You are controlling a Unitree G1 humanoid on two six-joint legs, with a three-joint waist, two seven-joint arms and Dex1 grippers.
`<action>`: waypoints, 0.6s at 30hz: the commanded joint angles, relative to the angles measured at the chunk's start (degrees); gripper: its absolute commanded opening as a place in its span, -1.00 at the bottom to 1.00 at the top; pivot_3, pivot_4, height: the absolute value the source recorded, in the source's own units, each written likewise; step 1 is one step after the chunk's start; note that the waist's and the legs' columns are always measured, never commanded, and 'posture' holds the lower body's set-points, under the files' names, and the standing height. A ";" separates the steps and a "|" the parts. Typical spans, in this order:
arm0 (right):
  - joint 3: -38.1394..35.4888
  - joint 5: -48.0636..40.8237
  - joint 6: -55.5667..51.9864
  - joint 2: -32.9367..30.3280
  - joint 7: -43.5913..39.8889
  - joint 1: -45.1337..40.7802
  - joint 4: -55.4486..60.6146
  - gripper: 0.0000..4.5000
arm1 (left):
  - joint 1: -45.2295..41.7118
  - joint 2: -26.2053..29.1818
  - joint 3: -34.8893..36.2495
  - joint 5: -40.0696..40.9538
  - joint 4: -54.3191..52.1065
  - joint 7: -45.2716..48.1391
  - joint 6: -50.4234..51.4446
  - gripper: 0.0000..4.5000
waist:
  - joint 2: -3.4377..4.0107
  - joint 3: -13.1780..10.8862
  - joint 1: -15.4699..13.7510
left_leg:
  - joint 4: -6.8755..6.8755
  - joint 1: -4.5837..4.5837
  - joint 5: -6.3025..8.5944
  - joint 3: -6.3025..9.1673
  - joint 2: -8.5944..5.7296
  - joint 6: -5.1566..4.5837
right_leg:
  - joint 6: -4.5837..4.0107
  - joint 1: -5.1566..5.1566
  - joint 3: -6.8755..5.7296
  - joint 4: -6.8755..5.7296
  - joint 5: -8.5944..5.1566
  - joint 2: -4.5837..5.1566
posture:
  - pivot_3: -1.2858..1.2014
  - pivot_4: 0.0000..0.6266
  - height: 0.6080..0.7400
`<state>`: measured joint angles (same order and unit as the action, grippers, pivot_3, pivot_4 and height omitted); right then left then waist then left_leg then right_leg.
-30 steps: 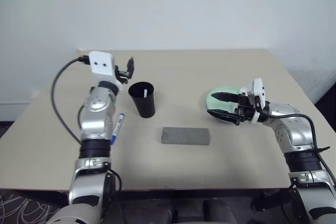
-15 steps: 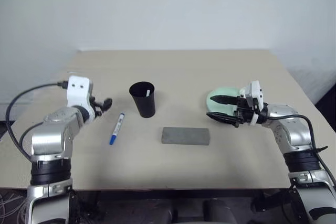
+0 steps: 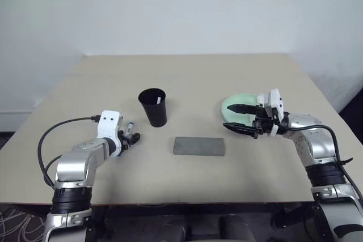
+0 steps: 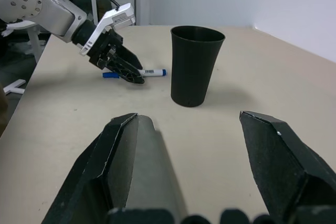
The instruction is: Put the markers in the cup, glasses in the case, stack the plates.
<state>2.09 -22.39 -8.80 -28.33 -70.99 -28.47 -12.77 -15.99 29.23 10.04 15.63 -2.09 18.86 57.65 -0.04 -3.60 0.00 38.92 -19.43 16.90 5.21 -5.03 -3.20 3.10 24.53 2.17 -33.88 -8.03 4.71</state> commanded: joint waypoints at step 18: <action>-0.75 0.28 1.59 -0.06 0.63 -0.40 0.64 0.48 | -3.21 0.96 -1.19 -2.91 3.38 -0.15 -5.53 -0.94 | 0.00 0.00 -0.03 | 0.01 0.02 -0.03 0.01 0.07 0.03 | -0.07 -0.02 0.00 -0.01 0.05 -0.07 | 0.03 -1.00 1.00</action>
<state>2.15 -21.84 -8.25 -28.32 -70.71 -28.09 -12.79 -17.78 29.43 8.24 13.24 2.19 18.82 53.51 -0.03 -3.60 -0.03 38.93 -19.41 16.86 5.22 -4.95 -3.17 3.03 24.51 2.17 -33.89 -7.98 4.63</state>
